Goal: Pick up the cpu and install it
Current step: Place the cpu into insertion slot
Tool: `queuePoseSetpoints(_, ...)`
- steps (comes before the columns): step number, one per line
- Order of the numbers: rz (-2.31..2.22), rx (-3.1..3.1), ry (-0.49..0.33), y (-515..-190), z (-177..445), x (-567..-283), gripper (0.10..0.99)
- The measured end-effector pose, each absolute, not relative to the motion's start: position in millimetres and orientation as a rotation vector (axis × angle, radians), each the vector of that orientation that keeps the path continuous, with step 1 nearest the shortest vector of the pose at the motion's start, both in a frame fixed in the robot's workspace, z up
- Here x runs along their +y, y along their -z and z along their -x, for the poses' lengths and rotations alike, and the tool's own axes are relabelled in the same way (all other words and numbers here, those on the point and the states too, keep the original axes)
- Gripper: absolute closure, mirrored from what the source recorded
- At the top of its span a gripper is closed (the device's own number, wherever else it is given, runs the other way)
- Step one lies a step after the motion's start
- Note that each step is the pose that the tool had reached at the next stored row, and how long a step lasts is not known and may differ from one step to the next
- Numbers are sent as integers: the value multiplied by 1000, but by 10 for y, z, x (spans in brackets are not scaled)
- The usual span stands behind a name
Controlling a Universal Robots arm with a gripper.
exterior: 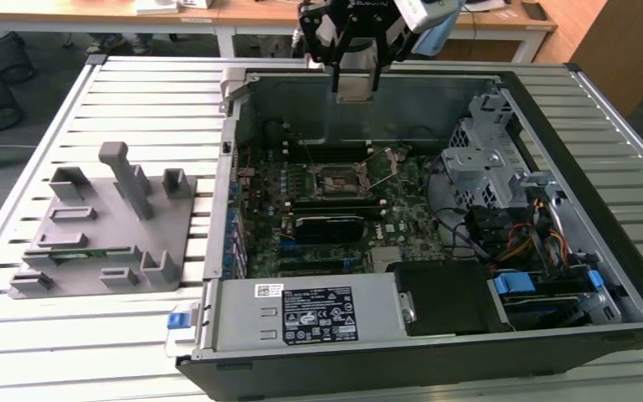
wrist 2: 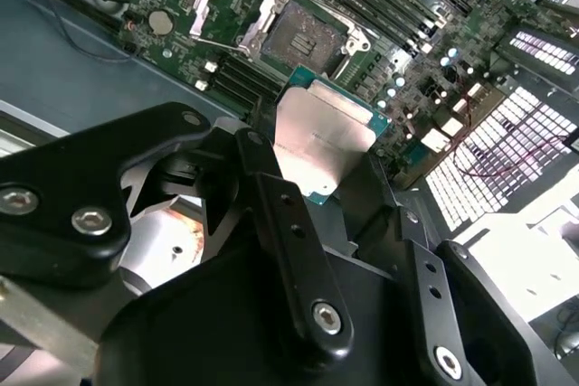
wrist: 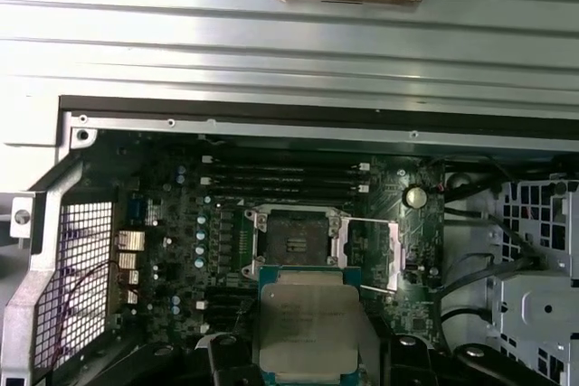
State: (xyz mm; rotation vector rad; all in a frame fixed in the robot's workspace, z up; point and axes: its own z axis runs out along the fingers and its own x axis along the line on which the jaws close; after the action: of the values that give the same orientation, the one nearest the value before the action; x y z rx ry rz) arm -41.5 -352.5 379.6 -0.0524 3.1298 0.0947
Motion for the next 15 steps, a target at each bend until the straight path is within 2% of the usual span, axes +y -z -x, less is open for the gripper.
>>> queuePoseSetpoints(15,17,3130,-89,-3796,404,-3525,561)
